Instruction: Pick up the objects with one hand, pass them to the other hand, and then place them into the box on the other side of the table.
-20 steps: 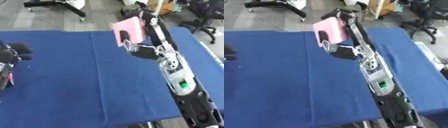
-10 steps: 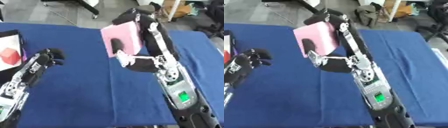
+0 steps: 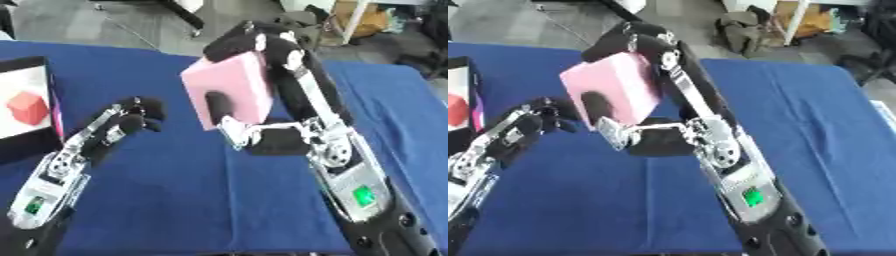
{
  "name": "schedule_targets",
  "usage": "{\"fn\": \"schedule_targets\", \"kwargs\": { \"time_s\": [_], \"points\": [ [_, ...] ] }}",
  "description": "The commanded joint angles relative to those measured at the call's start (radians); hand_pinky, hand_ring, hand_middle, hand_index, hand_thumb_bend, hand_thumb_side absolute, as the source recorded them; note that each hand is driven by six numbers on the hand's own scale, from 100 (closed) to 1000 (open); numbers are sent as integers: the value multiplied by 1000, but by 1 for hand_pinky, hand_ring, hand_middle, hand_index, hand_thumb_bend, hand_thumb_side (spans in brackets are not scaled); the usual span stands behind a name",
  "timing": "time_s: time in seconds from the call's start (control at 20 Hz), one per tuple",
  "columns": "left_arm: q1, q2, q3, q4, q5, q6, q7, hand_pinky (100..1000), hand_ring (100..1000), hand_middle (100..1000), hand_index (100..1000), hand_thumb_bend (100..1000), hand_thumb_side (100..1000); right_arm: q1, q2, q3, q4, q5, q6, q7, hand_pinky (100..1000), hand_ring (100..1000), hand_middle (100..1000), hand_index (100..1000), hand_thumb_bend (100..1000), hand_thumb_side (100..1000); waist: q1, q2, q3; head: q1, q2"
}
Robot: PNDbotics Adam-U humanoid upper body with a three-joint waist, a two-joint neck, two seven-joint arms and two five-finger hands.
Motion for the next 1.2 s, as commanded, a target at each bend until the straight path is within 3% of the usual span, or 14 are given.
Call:
{"fn": "schedule_targets", "kwargs": {
  "time_s": [0.05,0.45,1.2],
  "points": [
    [-40,-29,-23,-1,-15,-8,8,726,769,679,773,893,664,-19,-1,7,-22,-19,-9,4,467,485,426,530,100,100,3,-13,-2,-3,2],
    [-100,-44,-95,-62,49,-1,-14,726,768,674,774,882,643,-24,5,13,-22,-33,-15,2,465,485,420,526,100,100,3,-5,-10,-9,2],
    [-129,-7,-131,-164,115,19,-25,726,768,675,773,884,639,-20,-8,27,-13,-123,6,-58,439,469,379,481,100,100,3,2,-2,-35,2]
  ]
}}
